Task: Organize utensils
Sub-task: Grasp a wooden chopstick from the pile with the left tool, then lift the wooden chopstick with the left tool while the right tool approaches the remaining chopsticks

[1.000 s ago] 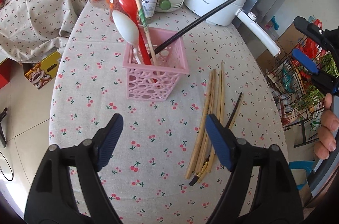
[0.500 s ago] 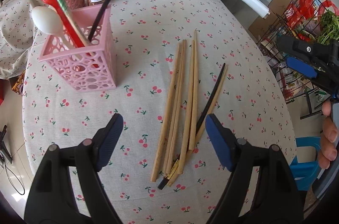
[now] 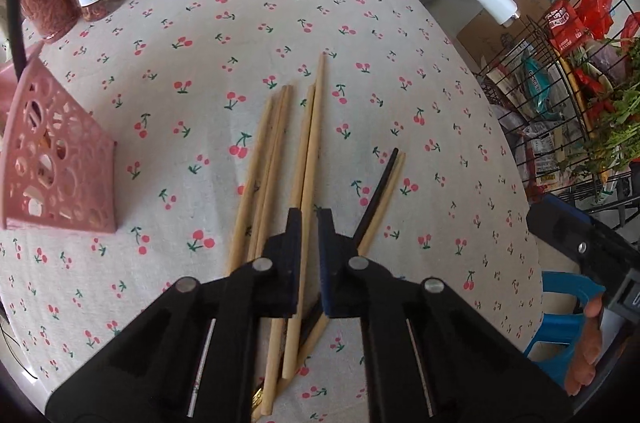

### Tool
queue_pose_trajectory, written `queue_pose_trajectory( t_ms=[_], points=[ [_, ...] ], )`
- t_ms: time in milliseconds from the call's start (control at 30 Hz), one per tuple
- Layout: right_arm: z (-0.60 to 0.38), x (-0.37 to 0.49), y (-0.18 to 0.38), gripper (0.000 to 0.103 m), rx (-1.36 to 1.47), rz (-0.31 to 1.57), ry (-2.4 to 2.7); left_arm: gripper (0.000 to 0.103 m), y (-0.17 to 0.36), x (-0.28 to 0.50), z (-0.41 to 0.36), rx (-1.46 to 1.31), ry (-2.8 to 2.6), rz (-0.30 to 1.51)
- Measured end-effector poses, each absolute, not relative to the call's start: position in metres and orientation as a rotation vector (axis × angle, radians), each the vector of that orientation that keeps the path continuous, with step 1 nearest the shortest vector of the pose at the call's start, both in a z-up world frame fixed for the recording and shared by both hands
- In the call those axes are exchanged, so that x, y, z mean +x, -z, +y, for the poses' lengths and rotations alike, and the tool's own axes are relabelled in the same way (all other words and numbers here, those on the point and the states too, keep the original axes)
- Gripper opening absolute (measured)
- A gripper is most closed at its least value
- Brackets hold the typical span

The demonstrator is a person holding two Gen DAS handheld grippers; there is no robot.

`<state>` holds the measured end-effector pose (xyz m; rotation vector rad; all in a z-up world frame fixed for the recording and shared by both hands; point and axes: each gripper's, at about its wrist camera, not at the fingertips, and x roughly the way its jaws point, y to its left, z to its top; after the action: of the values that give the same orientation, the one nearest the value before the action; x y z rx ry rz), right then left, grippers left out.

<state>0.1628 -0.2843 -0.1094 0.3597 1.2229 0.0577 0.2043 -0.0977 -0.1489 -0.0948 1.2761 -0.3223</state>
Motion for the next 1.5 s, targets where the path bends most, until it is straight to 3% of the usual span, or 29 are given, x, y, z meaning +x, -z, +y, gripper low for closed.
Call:
queue_pose_trajectory(
  t_ms=[467, 700, 767, 800, 1500],
  points=[
    [-0.293, 0.170, 0.112, 0.081, 0.381, 1.226, -0.074, 0.008, 0.167, 0.236, -0.139, 0.039, 0.259, 1.339],
    [-0.301, 0.169, 0.117, 0.081, 0.393, 1.238, -0.039, 0.019, 0.168, 0.253, -0.159, 0.166, 0.256, 1.378],
    [-0.302, 0.169, 0.119, 0.081, 0.398, 1.244, -0.031, 0.018, 0.168, 0.254, -0.161, 0.177, 0.246, 1.374],
    [-0.303, 0.169, 0.120, 0.081, 0.399, 1.246, -0.029, 0.009, 0.167, 0.253, -0.162, 0.183, 0.242, 1.367],
    [-0.219, 0.193, 0.140, 0.080, 0.373, 1.304, -0.091, 0.008, 0.055, 0.124, -0.035, 0.024, 0.320, 0.926]
  ],
)
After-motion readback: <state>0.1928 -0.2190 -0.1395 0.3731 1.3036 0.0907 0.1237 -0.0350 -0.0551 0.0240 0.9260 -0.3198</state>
